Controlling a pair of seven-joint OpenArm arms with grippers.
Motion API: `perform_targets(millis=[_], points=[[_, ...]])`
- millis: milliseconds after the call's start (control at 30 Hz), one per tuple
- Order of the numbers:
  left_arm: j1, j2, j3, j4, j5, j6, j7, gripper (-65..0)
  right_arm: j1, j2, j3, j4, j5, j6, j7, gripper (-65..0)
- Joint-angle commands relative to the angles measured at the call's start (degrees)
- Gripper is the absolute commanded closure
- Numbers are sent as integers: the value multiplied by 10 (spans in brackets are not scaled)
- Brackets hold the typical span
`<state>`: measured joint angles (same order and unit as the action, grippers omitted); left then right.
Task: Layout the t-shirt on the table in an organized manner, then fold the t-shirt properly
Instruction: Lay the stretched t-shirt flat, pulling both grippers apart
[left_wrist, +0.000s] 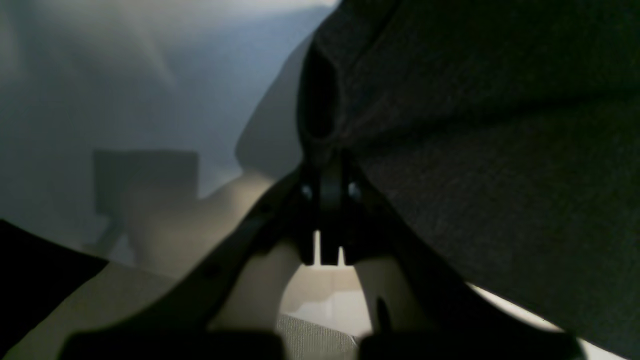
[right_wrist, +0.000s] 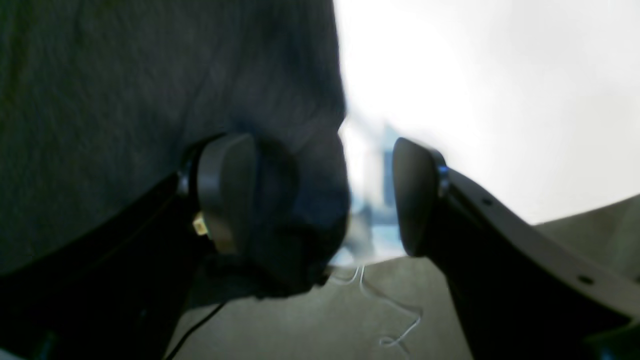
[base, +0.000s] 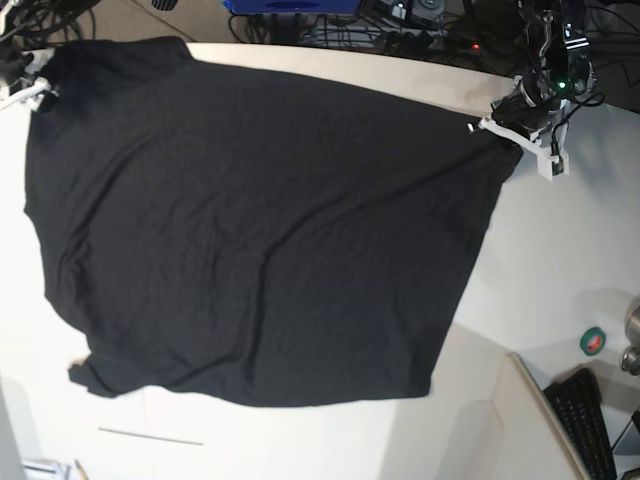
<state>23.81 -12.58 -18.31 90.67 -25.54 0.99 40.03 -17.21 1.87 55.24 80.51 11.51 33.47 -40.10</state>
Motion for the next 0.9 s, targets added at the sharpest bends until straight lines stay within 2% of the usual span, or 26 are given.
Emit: perform_targets(millis=[0, 200, 533, 733, 800, 867], points=[[-1, -7, -4, 9, 1, 0, -10, 0, -2, 0, 1, 4, 2, 1, 11, -411], [-1, -7, -4, 9, 1, 0, -10, 0, 0, -3, -1, -52, 2, 1, 12, -411], [-1, -7, -4, 9, 1, 0, -10, 0, -2, -6, -1, -55, 2, 2, 9, -402], [-1, -7, -4, 10, 1, 0, -10, 0, -9, -6, -2, -55, 2, 2, 8, -168], [-1, -7, -4, 11, 1, 0, -10, 0, -9, -6, -2, -55, 2, 2, 8, -129], [-1, -7, -3, 11, 1, 0, -10, 0, -10, -6, -2, -55, 2, 2, 8, -122]])
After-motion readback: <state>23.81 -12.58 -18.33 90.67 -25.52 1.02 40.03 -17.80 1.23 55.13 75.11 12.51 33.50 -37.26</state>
